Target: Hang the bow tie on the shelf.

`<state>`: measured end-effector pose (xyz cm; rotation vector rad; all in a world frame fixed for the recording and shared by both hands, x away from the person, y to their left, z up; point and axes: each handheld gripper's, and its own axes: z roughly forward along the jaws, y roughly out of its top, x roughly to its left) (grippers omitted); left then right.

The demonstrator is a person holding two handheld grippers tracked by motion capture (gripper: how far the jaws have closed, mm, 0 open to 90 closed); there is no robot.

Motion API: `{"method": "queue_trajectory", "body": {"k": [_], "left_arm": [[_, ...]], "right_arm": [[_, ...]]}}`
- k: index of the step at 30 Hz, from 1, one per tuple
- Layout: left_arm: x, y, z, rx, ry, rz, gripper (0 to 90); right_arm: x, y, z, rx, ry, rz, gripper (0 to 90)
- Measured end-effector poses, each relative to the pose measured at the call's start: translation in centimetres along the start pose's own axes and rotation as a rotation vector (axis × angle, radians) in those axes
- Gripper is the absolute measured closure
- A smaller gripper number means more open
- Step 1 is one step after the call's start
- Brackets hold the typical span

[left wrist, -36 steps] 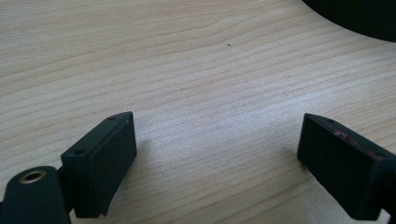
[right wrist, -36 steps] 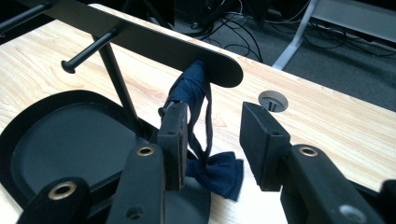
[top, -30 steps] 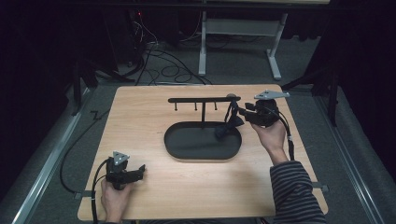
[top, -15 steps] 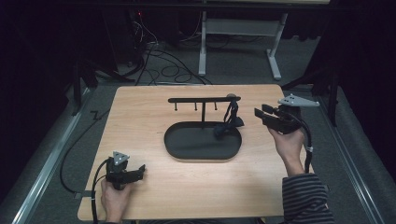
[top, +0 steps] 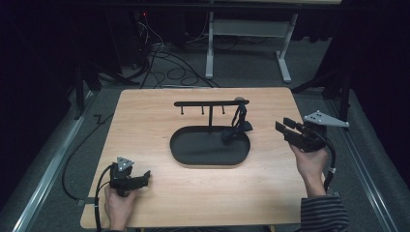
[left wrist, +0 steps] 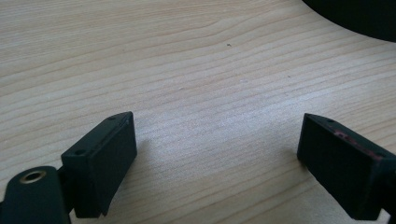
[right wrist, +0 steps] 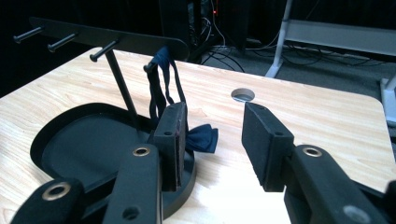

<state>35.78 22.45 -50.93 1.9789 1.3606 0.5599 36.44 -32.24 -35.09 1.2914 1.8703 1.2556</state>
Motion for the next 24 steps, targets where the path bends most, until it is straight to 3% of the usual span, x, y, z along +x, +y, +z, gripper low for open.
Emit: {"method": "queue_trajectory", "body": {"k": [24], "left_arm": [[0.0, 0.0, 0.0, 0.0, 0.0, 0.0, 12.2]], "right_arm": [[-1.4, -5.6, -1.4, 0.007, -0.02, 0.096, 61.4]]}}
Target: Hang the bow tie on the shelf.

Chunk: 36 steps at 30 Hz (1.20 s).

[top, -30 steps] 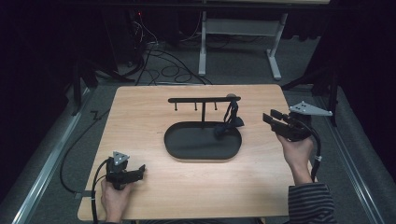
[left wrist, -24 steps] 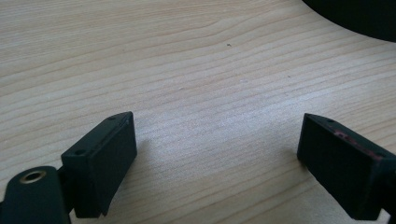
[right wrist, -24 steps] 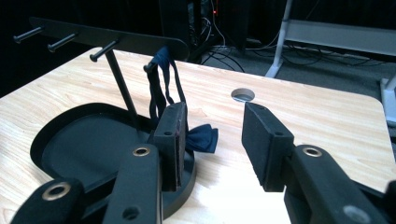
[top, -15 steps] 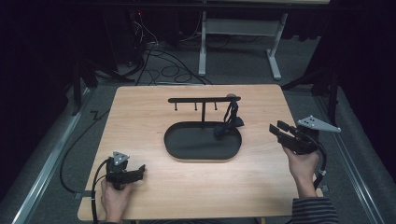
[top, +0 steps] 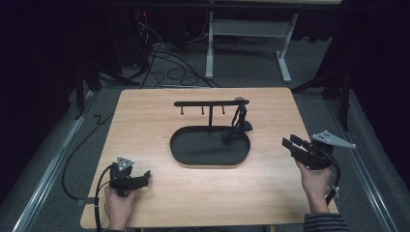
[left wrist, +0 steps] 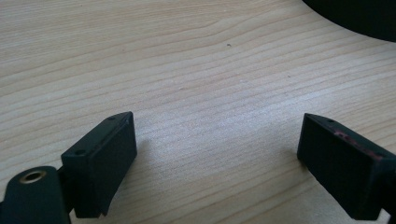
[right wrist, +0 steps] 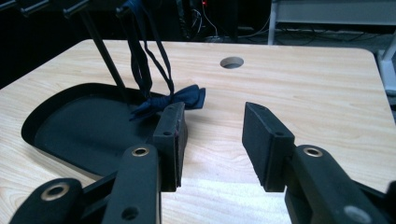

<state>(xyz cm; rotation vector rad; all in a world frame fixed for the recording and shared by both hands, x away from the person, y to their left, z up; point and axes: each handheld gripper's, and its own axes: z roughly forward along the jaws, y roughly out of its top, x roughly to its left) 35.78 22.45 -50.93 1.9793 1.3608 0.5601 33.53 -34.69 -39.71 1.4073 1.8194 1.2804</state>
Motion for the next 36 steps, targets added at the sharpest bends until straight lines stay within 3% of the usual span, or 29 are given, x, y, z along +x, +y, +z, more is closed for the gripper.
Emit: {"method": "queue_trajectory", "body": {"k": [15, 36], "left_arm": [[0.0, 0.0, 0.0, 0.0, 0.0, 0.0, 12.2], [0.0, 0.0, 0.0, 0.0, 0.0, 0.0, 12.2]], "right_arm": [[-0.2, -2.6, 0.9, 0.031, -0.006, 0.036, 61.4], [0.5, -5.3, 3.4, 0.102, -0.011, 0.017, 61.4]]}}
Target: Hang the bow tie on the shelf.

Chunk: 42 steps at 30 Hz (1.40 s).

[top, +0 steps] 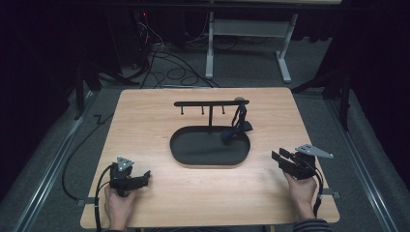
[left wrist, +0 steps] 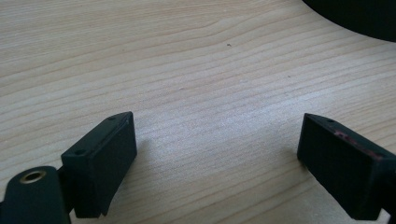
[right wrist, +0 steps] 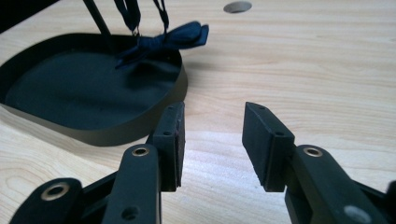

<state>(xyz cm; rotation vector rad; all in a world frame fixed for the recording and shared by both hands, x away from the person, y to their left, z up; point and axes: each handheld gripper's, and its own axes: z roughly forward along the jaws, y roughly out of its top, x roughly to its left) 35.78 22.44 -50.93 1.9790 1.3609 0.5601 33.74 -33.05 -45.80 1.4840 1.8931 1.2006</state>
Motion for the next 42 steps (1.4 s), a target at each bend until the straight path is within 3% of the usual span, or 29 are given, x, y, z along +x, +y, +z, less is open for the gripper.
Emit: {"method": "queue_trajectory", "body": {"k": [26, 42], "left_arm": [[0.0, 0.0, 0.0, 0.0, 0.0, 0.0, 12.2], [0.0, 0.0, 0.0, 0.0, 0.0, 0.0, 12.2]], "right_arm": [[1.5, -2.1, 3.0, 0.108, -0.073, -0.104, 59.8], [1.8, -2.9, 4.0, 0.152, -0.099, -0.131, 56.7]]}}
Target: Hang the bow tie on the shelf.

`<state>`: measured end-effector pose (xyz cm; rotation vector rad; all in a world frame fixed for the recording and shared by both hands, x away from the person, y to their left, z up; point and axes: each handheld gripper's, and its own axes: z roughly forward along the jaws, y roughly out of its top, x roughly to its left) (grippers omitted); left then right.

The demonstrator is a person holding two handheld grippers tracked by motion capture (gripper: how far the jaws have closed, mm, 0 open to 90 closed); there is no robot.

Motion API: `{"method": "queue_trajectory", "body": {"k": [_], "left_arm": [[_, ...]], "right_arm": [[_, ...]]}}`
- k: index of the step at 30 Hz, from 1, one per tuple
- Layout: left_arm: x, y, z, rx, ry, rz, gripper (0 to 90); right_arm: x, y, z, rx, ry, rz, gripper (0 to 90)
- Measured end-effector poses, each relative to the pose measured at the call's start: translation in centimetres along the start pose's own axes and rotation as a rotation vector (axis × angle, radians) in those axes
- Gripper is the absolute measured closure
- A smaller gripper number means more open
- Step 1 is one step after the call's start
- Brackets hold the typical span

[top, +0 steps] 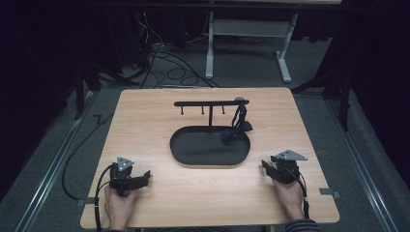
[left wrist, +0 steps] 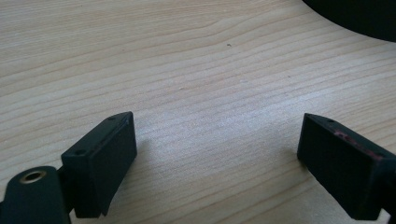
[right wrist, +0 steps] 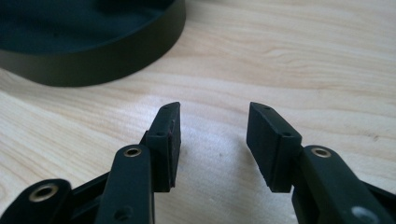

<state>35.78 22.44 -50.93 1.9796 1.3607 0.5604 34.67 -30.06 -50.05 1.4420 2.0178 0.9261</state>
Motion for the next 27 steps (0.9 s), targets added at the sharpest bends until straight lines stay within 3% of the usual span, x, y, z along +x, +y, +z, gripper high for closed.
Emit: {"method": "queue_trajectory", "body": {"k": [9, 27], "left_arm": [[-0.02, -0.01, -0.01, -0.002, 0.0, 0.001, 12.4], [-0.03, -0.02, -0.04, 0.0, -0.002, 0.002, 13.0]], "right_arm": [[0.26, 0.13, 0.36, 0.038, 0.008, -0.023, 47.8], [0.28, 0.13, 0.36, 0.039, 0.011, -0.024, 46.9]]}}
